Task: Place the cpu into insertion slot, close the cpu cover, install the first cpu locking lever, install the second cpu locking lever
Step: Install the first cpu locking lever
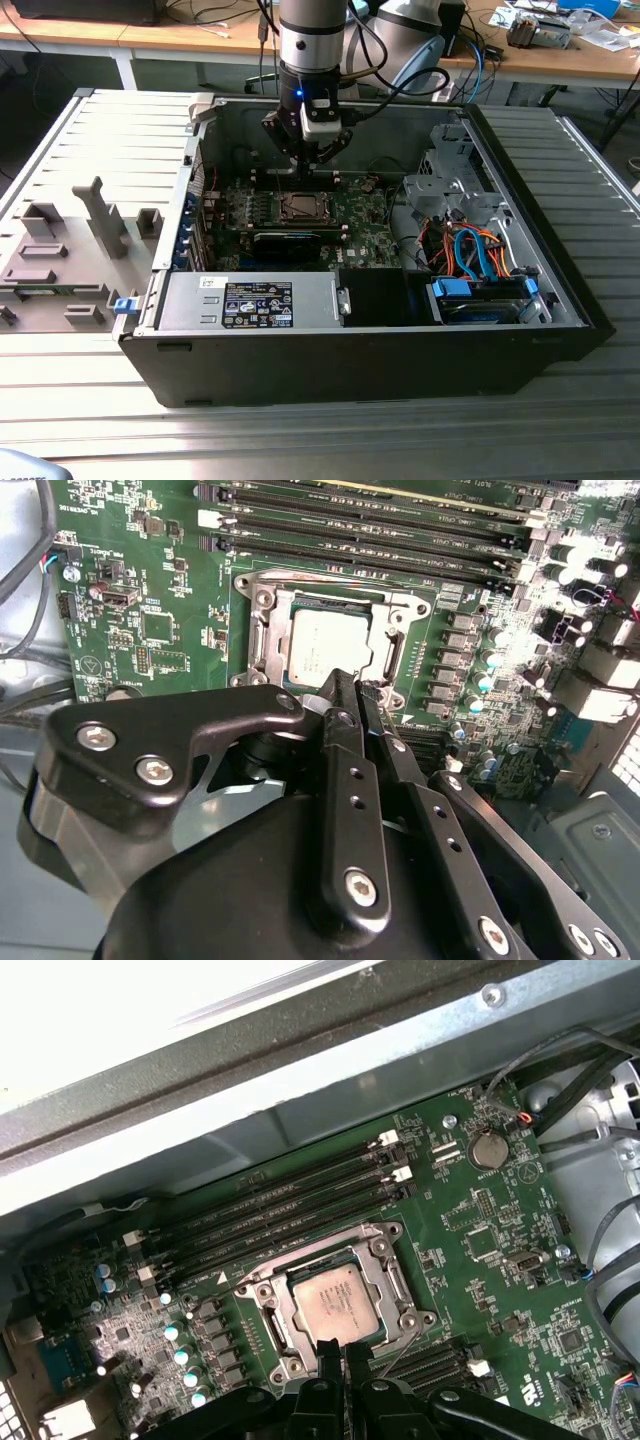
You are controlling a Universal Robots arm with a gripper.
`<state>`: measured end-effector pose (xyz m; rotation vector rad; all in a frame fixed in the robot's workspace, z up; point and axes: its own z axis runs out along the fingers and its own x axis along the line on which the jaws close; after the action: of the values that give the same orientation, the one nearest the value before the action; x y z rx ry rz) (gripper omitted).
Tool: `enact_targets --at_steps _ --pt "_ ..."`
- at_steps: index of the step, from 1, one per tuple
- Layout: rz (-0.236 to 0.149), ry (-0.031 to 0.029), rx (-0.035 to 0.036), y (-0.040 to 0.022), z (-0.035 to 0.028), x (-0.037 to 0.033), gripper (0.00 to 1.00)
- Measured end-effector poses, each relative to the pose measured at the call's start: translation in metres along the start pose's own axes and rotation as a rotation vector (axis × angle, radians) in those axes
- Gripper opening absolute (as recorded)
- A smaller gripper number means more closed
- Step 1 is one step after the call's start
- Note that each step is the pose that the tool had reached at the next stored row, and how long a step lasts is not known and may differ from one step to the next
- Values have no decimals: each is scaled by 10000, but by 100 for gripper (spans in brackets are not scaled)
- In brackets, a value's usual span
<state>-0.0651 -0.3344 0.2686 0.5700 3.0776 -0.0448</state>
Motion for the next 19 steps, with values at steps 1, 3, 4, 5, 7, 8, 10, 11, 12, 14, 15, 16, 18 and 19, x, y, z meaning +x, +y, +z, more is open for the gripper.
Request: enact_targets --at_steps 1,3,4,5,7,8,10,11,12,14,15,16,18,19 --pt "-9 0 0 0 0 0 16" --pt "-20 0 0 0 0 0 16" --pt "-28 0 0 0 0 0 16" --pt "-34 0 -1 0 0 0 16" --pt "-47 -1 0 0 0 0 16" --pt "-55 -1 -1 0 0 0 16" --pt "-68 -1 -1 0 0 0 16" --pt "-73 -1 -1 0 0 0 16" --pt "-79 -2 -1 0 0 0 16" --pt "-89 -2 -1 0 1 0 16" --pt "-93 -2 -1 0 1 0 16" --pt "-101 -2 -1 0 1 0 16" --pt "-112 -2 -1 0 0 0 16" --pt "-119 -3 -2 0 1 0 16"
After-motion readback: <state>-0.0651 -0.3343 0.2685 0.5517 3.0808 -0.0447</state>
